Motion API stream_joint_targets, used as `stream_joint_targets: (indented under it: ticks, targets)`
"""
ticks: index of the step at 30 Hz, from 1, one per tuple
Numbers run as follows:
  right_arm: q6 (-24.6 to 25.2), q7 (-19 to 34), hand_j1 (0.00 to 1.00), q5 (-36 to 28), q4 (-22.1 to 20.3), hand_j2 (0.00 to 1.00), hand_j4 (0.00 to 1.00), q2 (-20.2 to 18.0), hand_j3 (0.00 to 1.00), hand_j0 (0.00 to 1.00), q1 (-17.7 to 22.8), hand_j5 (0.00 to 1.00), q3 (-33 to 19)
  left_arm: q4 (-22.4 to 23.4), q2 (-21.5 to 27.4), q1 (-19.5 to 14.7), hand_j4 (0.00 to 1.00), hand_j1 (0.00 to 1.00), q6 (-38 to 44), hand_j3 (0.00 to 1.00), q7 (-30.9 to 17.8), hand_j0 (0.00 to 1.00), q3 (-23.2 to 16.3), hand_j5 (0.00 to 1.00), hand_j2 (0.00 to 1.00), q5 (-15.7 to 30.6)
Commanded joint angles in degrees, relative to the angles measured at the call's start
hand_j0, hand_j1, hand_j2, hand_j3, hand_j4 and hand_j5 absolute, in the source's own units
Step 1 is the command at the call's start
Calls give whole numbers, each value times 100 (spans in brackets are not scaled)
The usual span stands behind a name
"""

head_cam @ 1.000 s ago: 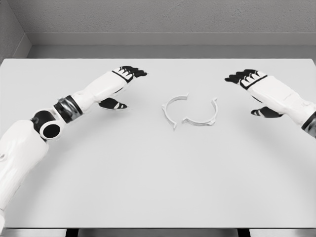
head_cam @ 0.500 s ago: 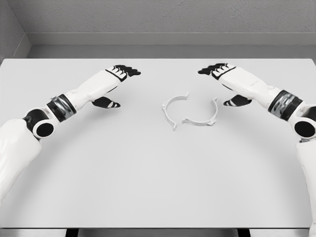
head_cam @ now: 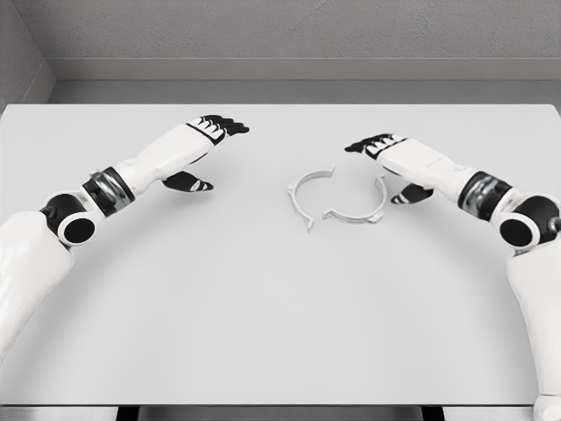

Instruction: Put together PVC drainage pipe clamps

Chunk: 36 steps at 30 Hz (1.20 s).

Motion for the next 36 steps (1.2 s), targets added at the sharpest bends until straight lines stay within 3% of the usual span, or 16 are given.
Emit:
stream_joint_targets:
  ticks: [1, 9, 36]
  targets:
    - [17, -3, 100, 4, 67, 100, 100, 43, 100, 100, 0, 100, 11, -2, 3, 0, 100, 100, 1, 100, 4, 100, 15, 100, 100, 39]
    - [17, -5, 100, 197, 384, 100, 100, 131, 100, 100, -176, 100, 11, 7, 11, 0, 100, 100, 1, 100, 4, 100, 15, 100, 100, 39]
    - [17, -3, 100, 206, 375, 100, 100, 386, 100, 100, -334, 100, 186, 7, 38, -9, 100, 100, 1, 100, 4, 100, 24, 100, 100, 39]
